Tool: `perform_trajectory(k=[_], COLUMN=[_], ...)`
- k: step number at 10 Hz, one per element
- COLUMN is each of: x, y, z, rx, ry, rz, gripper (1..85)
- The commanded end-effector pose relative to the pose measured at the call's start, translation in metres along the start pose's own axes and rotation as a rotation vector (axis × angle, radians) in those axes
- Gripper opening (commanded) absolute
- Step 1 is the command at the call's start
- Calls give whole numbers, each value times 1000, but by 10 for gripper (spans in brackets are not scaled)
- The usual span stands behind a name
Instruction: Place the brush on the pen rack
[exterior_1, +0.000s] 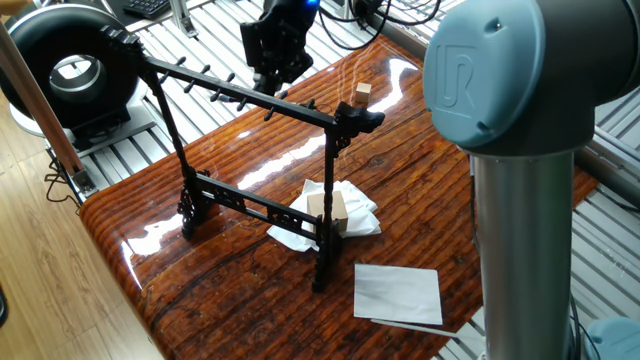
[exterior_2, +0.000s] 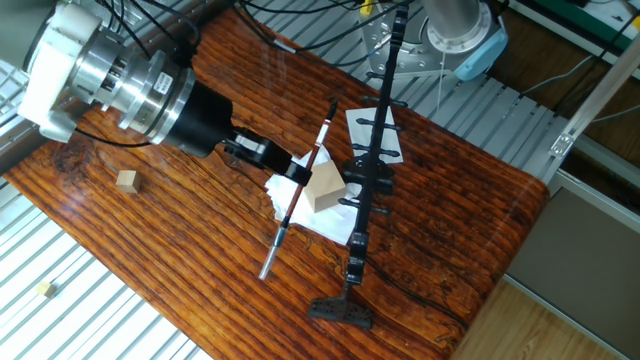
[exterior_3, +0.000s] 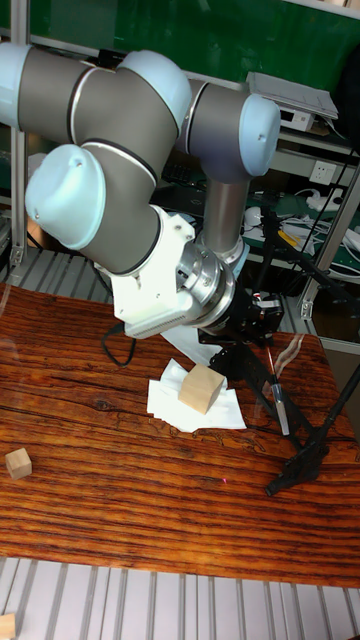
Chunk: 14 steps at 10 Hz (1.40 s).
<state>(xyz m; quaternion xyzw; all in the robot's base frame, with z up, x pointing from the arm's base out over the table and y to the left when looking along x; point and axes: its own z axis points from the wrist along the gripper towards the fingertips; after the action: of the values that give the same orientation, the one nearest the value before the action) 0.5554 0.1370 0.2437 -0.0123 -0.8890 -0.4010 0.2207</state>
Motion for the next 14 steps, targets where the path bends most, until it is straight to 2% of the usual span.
perform_trajectory(k=[1,2,3,4,5,7,8,11,14], x=[3,-2,-3,-4,-3,6,8,14,15], y=[19,23,35,34,31,36,29,29,24], z=[-2,-2,-3,-3,-2,-3,-1,1,2], rx=[-78,-102,-147,-144,-137,-171,-158,-221,-219], ry=[13,-3,2,3,6,33,35,50,51], rz=[19,95,149,184,189,186,171,150,166], gripper=[13,13,13,13,13,13,13,13,13])
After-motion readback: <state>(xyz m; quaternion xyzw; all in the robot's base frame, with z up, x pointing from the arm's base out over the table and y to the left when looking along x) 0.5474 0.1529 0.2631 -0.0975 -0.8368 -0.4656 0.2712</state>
